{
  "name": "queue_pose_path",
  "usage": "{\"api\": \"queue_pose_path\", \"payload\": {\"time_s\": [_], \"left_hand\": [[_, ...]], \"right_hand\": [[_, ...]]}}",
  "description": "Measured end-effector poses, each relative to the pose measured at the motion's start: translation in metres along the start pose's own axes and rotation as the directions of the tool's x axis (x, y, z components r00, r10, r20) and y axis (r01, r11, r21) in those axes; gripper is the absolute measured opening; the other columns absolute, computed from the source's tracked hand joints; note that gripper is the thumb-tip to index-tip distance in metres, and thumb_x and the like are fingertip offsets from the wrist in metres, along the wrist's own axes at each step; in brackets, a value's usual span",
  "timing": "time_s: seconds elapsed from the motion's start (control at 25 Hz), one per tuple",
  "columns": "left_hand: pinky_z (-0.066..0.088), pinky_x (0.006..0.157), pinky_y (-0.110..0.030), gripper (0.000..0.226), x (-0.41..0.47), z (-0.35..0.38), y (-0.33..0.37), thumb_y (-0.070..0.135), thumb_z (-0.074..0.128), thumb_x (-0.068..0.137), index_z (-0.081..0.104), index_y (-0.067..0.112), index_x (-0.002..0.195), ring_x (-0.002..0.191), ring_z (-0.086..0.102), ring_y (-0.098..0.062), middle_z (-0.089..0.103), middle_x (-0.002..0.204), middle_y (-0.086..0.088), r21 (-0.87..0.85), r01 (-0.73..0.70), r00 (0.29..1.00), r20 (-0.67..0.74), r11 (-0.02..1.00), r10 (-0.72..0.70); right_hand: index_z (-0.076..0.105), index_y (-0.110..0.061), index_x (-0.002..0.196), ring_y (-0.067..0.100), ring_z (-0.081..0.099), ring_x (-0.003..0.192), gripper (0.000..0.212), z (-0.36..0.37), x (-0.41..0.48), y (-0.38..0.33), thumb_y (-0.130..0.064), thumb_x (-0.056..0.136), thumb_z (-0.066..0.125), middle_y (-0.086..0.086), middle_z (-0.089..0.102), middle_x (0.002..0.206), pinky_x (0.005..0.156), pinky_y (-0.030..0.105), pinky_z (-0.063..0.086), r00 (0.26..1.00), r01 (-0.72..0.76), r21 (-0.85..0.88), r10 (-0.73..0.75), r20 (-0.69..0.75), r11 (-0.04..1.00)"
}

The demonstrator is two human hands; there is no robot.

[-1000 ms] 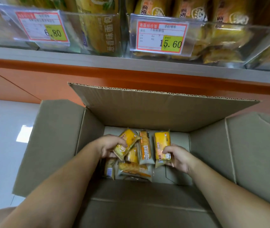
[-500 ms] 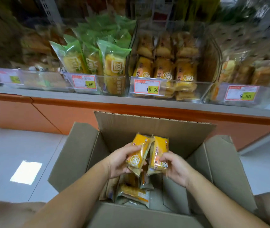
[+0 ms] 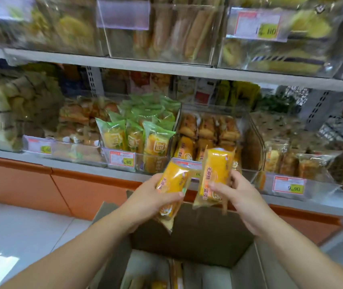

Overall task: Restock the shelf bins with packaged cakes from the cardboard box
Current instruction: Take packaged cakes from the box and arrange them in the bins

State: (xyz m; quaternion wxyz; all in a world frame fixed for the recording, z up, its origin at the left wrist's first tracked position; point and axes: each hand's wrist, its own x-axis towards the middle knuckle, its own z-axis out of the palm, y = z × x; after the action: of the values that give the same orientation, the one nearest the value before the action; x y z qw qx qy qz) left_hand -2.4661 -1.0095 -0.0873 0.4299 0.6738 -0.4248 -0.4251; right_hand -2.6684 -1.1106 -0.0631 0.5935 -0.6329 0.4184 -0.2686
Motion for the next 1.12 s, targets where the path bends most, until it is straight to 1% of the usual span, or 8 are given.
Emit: {"api": "queue_pose_path", "payload": {"time_s": [0.2,0.36,0.6,0.68,0.84,1.0,1.08,1.12], "left_hand": [[0.056,0.080,-0.029,0.057,0.008,-0.014,0.015,0.045,0.076,0.078,0.045,0.036,0.125,0.100,0.064,-0.010,0.063,0.112,0.011,-0.007,-0.038,0.991,-0.129,0.999,0.037],[0.054,0.068,-0.024,0.053,0.009,-0.038,0.016,0.044,0.074,0.080,0.044,0.038,0.123,0.095,0.065,-0.011,0.063,0.108,0.010,0.010,-0.002,0.984,-0.179,1.000,0.004],[0.051,0.065,-0.017,0.049,0.011,-0.042,0.016,0.041,0.075,0.080,0.044,0.039,0.119,0.092,0.064,-0.006,0.062,0.106,0.014,0.029,0.014,0.992,-0.122,0.999,-0.011],[0.055,0.070,-0.021,0.053,0.012,-0.038,0.020,0.042,0.075,0.079,0.045,0.038,0.122,0.095,0.064,-0.007,0.062,0.108,0.013,0.027,-0.001,0.994,-0.114,1.000,0.004],[0.057,0.090,-0.040,0.065,0.009,-0.025,0.029,0.059,0.067,0.069,0.048,0.037,0.127,0.102,0.068,-0.010,0.067,0.113,0.011,-0.111,-0.062,0.994,-0.095,0.992,0.051],[0.048,0.102,-0.044,0.055,0.024,-0.001,0.054,0.064,0.048,0.091,0.047,0.035,0.138,0.116,0.064,-0.017,0.066,0.127,0.004,-0.345,-0.060,0.995,0.052,0.937,0.083],[0.045,0.105,-0.044,0.060,0.040,0.008,0.066,0.061,0.043,0.094,0.046,0.023,0.141,0.123,0.059,-0.024,0.060,0.135,-0.006,-0.355,-0.061,0.998,0.006,0.933,0.067],[0.044,0.105,-0.039,0.063,0.048,0.011,0.069,0.064,0.043,0.091,0.046,0.025,0.141,0.124,0.056,-0.019,0.057,0.137,-0.002,-0.245,-0.131,0.991,-0.062,0.961,0.119]], "right_hand": [[0.027,-0.031,0.150,0.016,0.054,0.122,0.087,0.011,0.089,-0.053,-0.040,0.079,0.076,-0.005,0.051,0.141,0.103,0.041,0.045,0.964,0.130,-0.222,-0.176,-0.201,0.966],[0.025,-0.029,0.151,0.023,0.045,0.132,0.069,0.046,0.136,-0.048,-0.040,0.093,0.060,0.003,0.043,0.149,0.104,0.030,0.036,0.977,0.131,-0.458,-0.192,-0.090,0.879],[0.014,-0.032,0.153,0.027,0.032,0.141,0.065,0.041,0.145,-0.040,-0.055,0.097,0.037,0.007,0.029,0.157,0.113,0.039,0.029,0.995,0.101,-0.760,-0.084,0.061,0.642],[0.022,-0.035,0.151,0.028,0.030,0.141,0.061,0.036,0.136,-0.041,-0.057,0.096,0.036,0.008,0.032,0.154,0.114,0.042,0.029,0.987,0.115,-0.790,-0.156,0.025,0.603],[0.047,-0.030,0.136,0.013,0.049,0.121,0.039,0.029,0.089,-0.044,-0.041,0.101,0.038,-0.005,0.054,0.129,0.102,0.038,0.045,0.894,0.279,-0.671,-0.442,-0.081,0.687],[0.037,-0.049,0.124,-0.002,0.064,0.092,0.040,0.038,0.028,-0.048,-0.058,0.086,0.046,-0.019,0.062,0.108,0.072,0.016,0.052,0.971,0.229,-0.342,-0.191,0.141,0.912],[0.034,-0.050,0.128,-0.004,0.064,0.096,0.049,0.034,0.031,-0.050,-0.049,0.085,0.058,-0.022,0.062,0.113,0.069,0.013,0.053,0.974,0.212,-0.263,-0.183,0.130,0.941],[0.036,-0.047,0.133,-0.002,0.064,0.100,0.053,0.027,0.039,-0.052,-0.042,0.087,0.062,-0.020,0.061,0.119,0.069,0.013,0.054,0.975,0.223,-0.216,-0.217,0.053,0.951]]}}
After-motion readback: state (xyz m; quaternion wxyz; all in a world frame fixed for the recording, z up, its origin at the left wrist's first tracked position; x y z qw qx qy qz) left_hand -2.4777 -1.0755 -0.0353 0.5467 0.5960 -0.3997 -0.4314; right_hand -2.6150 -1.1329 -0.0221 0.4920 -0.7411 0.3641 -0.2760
